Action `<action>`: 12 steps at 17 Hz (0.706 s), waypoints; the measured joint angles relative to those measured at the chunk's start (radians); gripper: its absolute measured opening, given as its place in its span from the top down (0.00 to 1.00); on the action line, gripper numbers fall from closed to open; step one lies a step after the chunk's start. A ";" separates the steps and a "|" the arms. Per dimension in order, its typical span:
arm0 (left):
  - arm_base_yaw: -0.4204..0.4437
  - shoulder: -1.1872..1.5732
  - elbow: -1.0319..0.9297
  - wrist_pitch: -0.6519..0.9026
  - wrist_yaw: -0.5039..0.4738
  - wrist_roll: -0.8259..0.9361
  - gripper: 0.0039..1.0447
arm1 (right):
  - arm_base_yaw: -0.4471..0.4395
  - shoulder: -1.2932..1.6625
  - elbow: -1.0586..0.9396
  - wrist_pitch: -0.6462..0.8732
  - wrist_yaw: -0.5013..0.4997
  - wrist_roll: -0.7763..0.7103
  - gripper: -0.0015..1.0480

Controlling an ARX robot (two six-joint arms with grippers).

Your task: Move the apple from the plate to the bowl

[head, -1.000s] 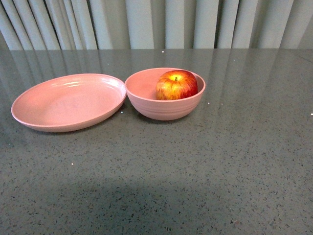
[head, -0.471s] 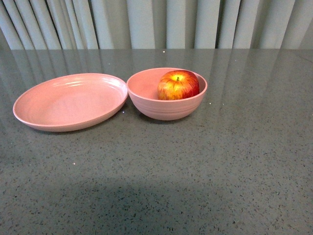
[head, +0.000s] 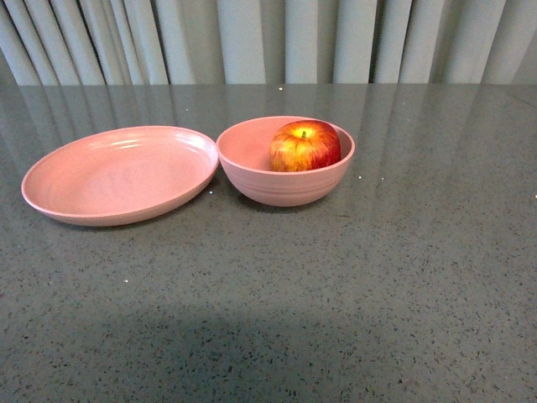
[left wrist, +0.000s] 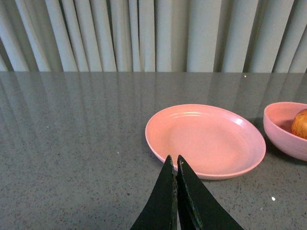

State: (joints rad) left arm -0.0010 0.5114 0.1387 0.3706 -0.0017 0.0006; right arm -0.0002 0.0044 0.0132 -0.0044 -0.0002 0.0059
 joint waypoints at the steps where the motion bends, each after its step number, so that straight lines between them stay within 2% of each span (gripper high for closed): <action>1: 0.000 -0.023 -0.018 -0.009 0.000 0.000 0.99 | 0.000 0.000 0.000 0.000 0.000 0.000 0.06; 12: 0.000 -0.253 -0.124 -0.119 0.002 0.000 0.99 | 0.000 0.000 0.000 0.000 0.000 0.000 0.06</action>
State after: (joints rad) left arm -0.0010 0.2584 0.0143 0.2520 0.0002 0.0002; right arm -0.0002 0.0044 0.0132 -0.0048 -0.0002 0.0059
